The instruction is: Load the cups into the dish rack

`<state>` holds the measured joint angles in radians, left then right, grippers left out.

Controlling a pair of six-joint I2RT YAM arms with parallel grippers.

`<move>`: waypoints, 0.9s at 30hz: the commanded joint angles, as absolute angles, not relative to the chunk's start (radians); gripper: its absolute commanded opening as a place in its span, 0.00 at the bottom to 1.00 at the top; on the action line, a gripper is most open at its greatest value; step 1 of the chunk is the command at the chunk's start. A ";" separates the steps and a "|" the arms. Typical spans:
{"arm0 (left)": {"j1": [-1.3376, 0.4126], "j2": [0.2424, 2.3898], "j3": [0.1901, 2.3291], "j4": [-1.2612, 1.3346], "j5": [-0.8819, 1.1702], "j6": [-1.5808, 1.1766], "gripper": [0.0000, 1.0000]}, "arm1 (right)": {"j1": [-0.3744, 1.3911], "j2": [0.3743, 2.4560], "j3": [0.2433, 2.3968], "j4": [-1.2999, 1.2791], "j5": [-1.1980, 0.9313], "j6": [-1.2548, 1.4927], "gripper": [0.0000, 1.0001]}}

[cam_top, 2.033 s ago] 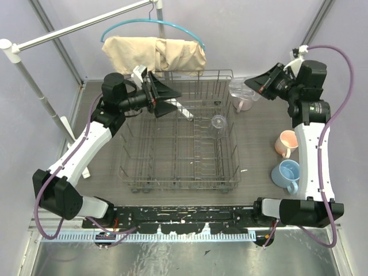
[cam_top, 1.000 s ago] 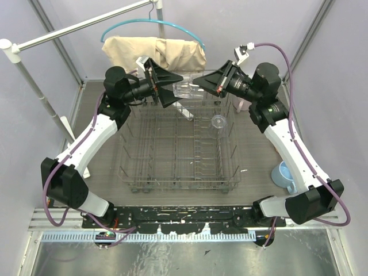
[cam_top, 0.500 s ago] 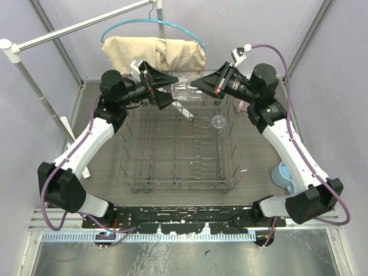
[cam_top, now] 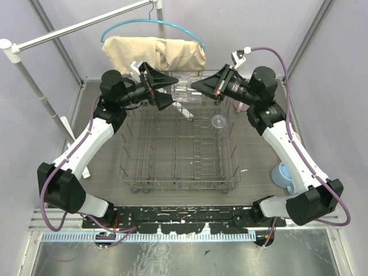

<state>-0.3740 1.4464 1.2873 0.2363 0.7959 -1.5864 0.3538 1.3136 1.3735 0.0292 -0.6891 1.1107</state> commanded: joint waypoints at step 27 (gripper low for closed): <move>-0.383 1.416 1.278 0.123 0.783 -1.413 0.08 | 0.263 1.260 1.365 -0.056 -0.684 1.001 0.74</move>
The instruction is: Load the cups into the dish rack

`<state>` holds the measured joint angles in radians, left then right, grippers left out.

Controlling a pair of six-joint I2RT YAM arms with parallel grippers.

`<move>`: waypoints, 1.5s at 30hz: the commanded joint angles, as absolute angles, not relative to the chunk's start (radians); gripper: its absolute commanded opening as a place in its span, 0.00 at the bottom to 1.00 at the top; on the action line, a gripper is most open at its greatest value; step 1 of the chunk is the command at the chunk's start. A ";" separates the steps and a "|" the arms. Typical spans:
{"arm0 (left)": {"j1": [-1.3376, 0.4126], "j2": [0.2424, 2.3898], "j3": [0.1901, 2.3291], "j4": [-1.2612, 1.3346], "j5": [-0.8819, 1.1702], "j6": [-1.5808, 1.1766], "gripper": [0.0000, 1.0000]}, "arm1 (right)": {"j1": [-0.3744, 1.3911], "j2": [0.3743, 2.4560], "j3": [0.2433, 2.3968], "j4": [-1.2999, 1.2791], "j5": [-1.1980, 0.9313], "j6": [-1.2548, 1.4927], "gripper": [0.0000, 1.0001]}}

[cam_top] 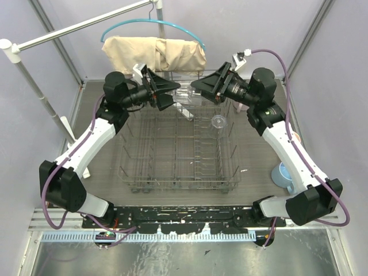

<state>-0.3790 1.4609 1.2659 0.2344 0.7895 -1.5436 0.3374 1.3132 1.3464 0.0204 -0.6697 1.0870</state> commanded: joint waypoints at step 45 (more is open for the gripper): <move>-0.917 2.050 2.204 -0.948 0.069 -0.344 0.00 | -0.150 1.346 1.550 -0.849 -0.371 0.320 1.00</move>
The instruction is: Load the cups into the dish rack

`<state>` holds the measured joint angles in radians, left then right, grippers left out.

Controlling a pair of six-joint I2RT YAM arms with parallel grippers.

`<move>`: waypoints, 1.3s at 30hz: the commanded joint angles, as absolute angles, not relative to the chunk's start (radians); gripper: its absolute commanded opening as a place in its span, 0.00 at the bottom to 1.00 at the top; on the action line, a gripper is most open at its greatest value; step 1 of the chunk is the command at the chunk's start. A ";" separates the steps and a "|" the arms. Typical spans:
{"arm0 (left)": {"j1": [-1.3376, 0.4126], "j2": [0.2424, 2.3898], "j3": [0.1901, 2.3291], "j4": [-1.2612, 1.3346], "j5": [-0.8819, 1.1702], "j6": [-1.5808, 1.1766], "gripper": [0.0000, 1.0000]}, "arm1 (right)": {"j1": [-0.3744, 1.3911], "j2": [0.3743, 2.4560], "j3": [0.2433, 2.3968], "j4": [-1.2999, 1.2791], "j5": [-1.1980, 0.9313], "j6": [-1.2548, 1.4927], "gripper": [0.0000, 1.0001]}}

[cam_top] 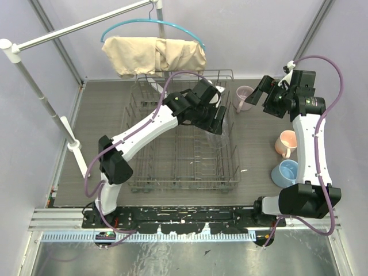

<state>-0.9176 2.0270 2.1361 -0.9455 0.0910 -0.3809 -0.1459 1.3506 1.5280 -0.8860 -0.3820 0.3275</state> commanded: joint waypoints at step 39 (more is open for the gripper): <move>-0.974 2.224 2.385 -1.090 0.051 -0.354 0.00 | -0.170 1.268 1.286 -0.715 -0.461 0.354 1.00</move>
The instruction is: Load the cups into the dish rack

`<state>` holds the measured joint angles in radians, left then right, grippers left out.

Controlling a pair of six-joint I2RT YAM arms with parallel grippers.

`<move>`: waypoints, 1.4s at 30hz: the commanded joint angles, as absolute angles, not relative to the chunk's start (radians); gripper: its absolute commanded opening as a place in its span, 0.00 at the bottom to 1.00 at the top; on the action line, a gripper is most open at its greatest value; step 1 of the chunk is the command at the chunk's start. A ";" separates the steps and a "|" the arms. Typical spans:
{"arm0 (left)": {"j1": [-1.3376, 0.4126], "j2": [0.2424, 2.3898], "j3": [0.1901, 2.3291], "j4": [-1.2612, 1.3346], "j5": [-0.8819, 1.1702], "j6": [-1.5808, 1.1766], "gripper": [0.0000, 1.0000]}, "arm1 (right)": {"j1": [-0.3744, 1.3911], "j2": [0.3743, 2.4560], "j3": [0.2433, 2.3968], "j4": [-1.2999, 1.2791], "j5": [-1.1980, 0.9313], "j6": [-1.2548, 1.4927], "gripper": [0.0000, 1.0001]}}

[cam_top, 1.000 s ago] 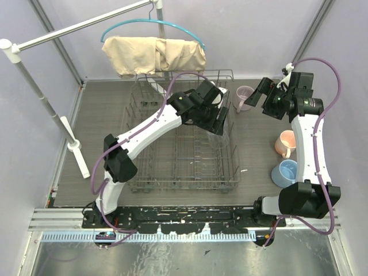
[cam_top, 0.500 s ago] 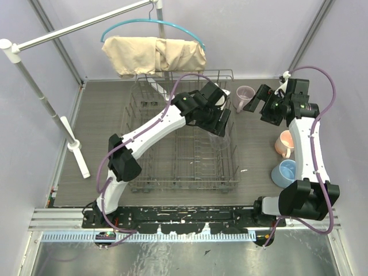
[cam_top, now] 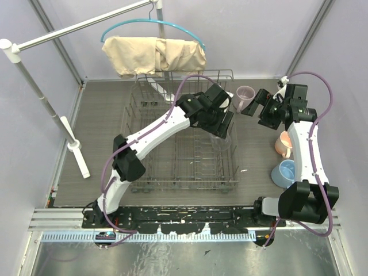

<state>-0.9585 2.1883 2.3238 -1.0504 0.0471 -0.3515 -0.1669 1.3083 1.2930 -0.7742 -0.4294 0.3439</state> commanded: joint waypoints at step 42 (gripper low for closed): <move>-1.041 2.343 2.524 -1.171 -0.097 -0.270 0.69 | -0.183 1.288 1.244 -0.689 -0.468 0.339 1.00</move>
<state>-1.0225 2.4096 2.5317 -1.1797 -0.1219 -0.2813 -0.1787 1.3003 1.2106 -0.7113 -0.4767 0.3462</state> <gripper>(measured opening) 0.694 0.999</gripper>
